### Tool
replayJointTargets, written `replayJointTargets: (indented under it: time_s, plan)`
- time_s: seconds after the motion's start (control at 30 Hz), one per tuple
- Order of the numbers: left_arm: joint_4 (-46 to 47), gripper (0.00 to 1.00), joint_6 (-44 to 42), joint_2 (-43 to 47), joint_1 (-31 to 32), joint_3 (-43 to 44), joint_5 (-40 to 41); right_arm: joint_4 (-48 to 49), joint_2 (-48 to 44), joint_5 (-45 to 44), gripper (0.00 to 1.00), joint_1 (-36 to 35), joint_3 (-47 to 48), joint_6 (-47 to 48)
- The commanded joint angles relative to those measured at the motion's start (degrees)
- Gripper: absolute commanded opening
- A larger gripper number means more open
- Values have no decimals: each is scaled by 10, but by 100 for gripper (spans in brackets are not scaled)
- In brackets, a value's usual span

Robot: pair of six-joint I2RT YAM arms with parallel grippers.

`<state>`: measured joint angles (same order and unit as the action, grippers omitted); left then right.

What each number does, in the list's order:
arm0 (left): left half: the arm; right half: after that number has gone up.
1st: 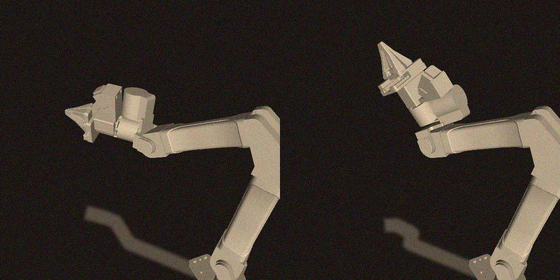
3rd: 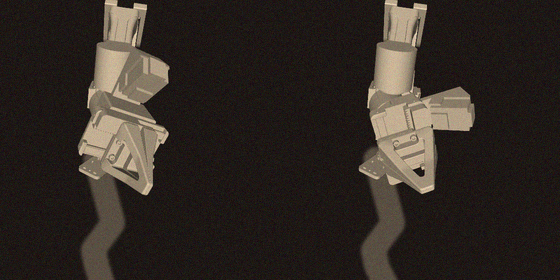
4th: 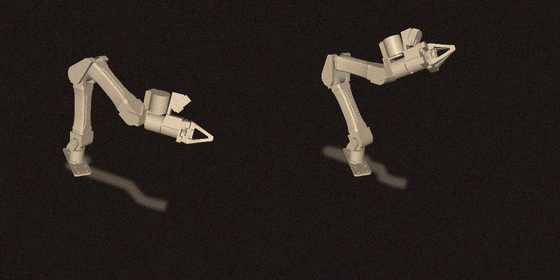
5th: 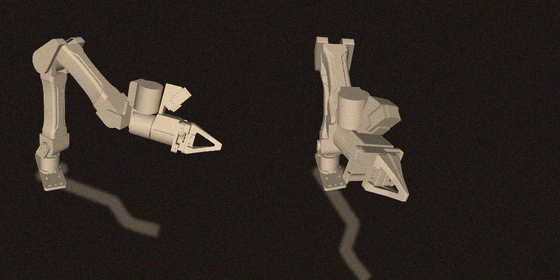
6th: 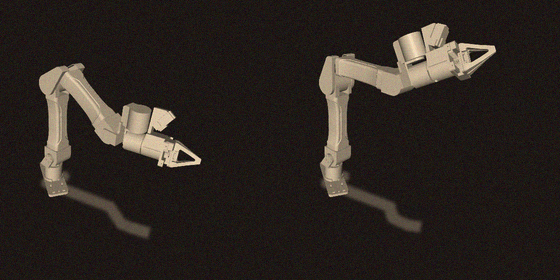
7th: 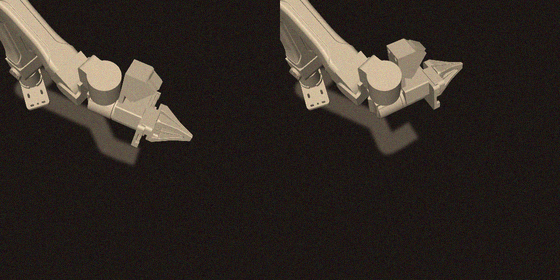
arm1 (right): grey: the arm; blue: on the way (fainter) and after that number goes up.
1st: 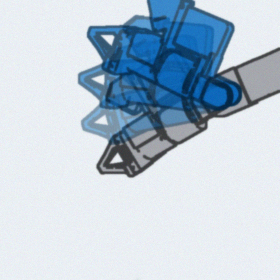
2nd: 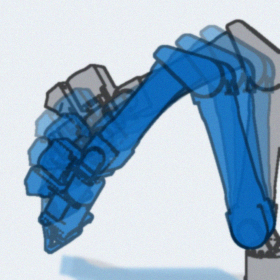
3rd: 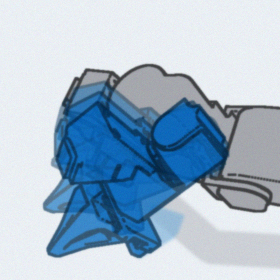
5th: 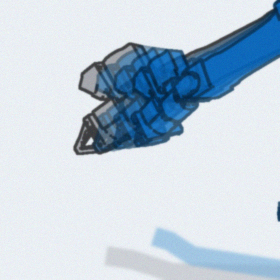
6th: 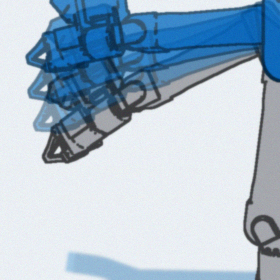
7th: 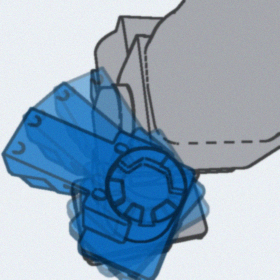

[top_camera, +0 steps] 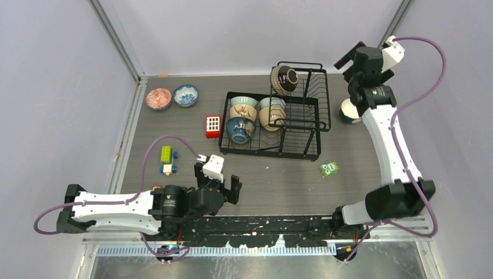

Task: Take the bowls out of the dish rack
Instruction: Pick up the bowl from the dish rack.

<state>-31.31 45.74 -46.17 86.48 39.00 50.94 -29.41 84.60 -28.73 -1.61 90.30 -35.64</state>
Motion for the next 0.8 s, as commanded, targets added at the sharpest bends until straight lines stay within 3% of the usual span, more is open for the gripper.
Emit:
replayJointTargets:
  time_s: [0.0, 0.13, 0.27, 0.53, 0.77]
  plan:
    - [2, 100, -54, 14, -3, 18, -3, 61, -109, -21, 100, -65, -26, -15]
    - [30, 100, -103, 26, -8, 24, -30, 73, -182, -23, 100, -196, -53, 10]
    - [32, 100, -129, 23, -26, 43, -52, 67, -228, 21, 100, -263, -78, 49]
    - [62, 100, -164, -8, -122, 71, -153, 99, -311, 287, 100, -271, -196, 14]
    - [128, 100, -154, -49, -281, 111, -368, 81, -364, 302, 100, -271, -260, 45]
